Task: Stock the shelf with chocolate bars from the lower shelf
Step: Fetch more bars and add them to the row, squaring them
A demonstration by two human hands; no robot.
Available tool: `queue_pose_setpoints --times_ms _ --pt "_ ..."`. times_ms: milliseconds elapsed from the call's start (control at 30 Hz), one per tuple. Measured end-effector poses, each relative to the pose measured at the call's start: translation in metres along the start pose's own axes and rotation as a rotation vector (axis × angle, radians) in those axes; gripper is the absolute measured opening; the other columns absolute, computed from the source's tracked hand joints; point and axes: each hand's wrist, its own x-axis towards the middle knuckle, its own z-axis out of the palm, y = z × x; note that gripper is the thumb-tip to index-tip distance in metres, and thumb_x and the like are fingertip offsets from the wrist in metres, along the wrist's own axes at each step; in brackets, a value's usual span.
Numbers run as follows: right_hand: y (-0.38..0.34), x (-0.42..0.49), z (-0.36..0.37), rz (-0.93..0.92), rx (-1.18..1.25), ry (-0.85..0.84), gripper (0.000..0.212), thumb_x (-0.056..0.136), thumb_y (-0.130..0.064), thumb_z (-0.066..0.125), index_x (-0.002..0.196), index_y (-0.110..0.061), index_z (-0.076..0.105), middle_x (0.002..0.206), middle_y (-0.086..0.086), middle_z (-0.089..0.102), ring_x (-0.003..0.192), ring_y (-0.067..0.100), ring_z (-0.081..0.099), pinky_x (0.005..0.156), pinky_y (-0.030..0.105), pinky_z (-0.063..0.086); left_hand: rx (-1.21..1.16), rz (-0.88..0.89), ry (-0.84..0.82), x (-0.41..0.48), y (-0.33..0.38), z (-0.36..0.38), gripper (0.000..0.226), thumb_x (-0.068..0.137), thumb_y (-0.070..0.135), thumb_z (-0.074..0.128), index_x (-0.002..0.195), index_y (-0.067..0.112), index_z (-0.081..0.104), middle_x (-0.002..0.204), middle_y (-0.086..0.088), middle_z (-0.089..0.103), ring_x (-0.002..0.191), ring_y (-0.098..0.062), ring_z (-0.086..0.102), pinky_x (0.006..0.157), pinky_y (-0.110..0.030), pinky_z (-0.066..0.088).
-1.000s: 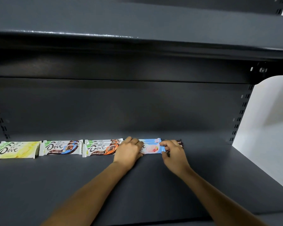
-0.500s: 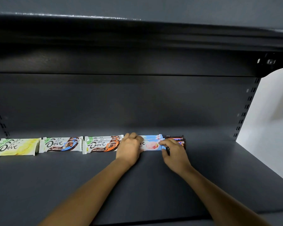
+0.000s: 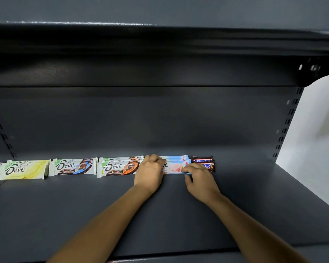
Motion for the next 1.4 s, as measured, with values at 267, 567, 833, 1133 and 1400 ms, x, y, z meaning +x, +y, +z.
queue_pose_setpoints --times_ms 267,567,833,1133,1400 --pt "-0.008 -0.004 -0.004 -0.032 -0.024 0.034 0.027 0.084 -0.008 0.054 0.106 -0.012 0.069 0.109 0.004 0.065 0.104 0.026 0.054 0.091 0.03 0.042 0.048 -0.053 0.007 -0.026 0.007 -0.009 0.048 0.083 0.012 0.054 0.13 0.017 0.05 0.126 -0.002 0.046 0.118 -0.023 0.038 0.101 -0.027 0.035" --pt "-0.029 -0.019 -0.02 -0.065 -0.077 -0.101 0.031 0.088 -0.023 0.051 0.118 -0.019 0.06 0.12 0.0 0.058 0.112 0.023 0.047 0.098 0.031 0.037 0.162 -0.156 -0.025 -0.063 0.028 -0.031 0.042 0.089 0.033 0.049 0.128 0.019 0.051 0.127 -0.001 0.051 0.118 -0.024 0.041 0.097 -0.031 0.036" --pt "-0.055 -0.051 -0.035 -0.059 -0.089 -0.126 0.03 0.089 -0.026 0.051 0.118 -0.021 0.059 0.122 -0.001 0.056 0.115 0.02 0.046 0.097 0.03 0.04 0.144 -0.125 -0.011 -0.092 0.049 -0.049 0.034 0.091 0.037 0.044 0.118 0.02 0.056 0.116 -0.001 0.057 0.112 -0.024 0.045 0.092 -0.032 0.041" --pt "-0.115 -0.094 -0.035 -0.044 -0.108 -0.047 0.027 0.09 -0.026 0.052 0.115 -0.019 0.059 0.116 0.001 0.057 0.114 0.02 0.046 0.092 0.029 0.039 0.078 -0.018 0.029 -0.145 0.037 -0.077 0.034 0.09 0.03 0.046 0.121 0.018 0.055 0.117 -0.003 0.056 0.113 -0.023 0.045 0.092 -0.031 0.04" --pt "-0.163 -0.151 -0.023 -0.075 -0.117 0.096 0.023 0.088 -0.019 0.055 0.108 -0.013 0.063 0.108 0.006 0.06 0.106 0.024 0.051 0.086 0.032 0.042 0.054 0.096 0.127 -0.215 0.019 -0.095 0.03 0.089 0.023 0.049 0.115 0.014 0.06 0.108 -0.005 0.06 0.104 -0.025 0.051 0.084 -0.033 0.044"
